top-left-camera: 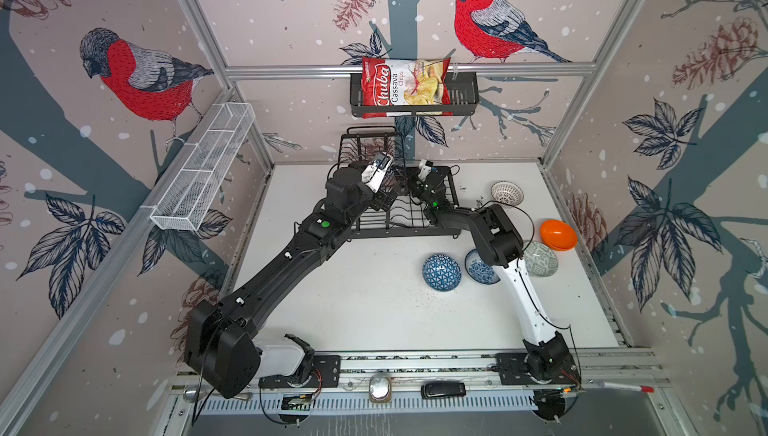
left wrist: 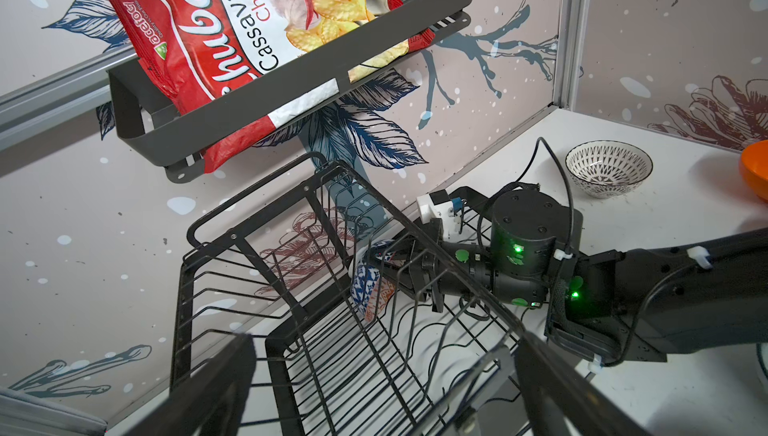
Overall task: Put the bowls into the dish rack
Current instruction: 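Lower the bowl on its edge into the rack slots with the right gripper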
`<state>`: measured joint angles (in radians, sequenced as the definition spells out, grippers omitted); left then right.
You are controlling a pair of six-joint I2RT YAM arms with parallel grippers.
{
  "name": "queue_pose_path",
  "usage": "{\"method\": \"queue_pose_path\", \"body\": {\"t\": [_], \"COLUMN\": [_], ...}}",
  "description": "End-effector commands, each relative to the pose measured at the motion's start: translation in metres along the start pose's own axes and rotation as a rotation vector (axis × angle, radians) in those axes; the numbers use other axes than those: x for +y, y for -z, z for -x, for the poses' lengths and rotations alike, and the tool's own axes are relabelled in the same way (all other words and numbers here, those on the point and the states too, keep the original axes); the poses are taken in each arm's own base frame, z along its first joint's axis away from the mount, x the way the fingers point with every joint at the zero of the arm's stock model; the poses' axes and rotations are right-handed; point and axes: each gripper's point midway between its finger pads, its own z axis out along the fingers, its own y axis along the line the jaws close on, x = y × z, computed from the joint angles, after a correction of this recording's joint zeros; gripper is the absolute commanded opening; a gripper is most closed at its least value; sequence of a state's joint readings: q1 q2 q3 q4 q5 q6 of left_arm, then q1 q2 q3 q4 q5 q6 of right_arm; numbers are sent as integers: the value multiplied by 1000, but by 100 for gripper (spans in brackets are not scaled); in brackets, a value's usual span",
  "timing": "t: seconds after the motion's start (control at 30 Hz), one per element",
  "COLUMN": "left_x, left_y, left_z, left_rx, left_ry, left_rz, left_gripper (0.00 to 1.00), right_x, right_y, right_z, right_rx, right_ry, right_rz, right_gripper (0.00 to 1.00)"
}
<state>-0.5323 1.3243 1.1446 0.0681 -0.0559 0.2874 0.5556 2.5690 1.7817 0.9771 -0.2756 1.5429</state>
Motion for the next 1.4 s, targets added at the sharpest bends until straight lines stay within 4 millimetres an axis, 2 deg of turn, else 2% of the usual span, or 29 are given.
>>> {"method": "queue_pose_path", "body": {"t": [0.0, 0.27, 0.7, 1.37], "left_x": [5, 4, 7, 8], "left_y": [3, 5, 5, 6], "left_z": [14, 16, 16, 17], "left_rx": [-49, -58, -60, -63], "left_ry": [6, 13, 23, 28], "left_rz": [12, 7, 23, 30], "left_gripper": [97, 97, 97, 97], "right_x": [-4, -9, -1, -21], "right_y": [-2, 1, 4, 8], "right_z": [3, 5, 1, -2], "right_rx": [-27, -63, -100, -167], "right_ry": [-7, -43, -98, -235], "right_rz": [-24, -47, -33, -82], "right_gripper": [0, 0, 0, 0]}}
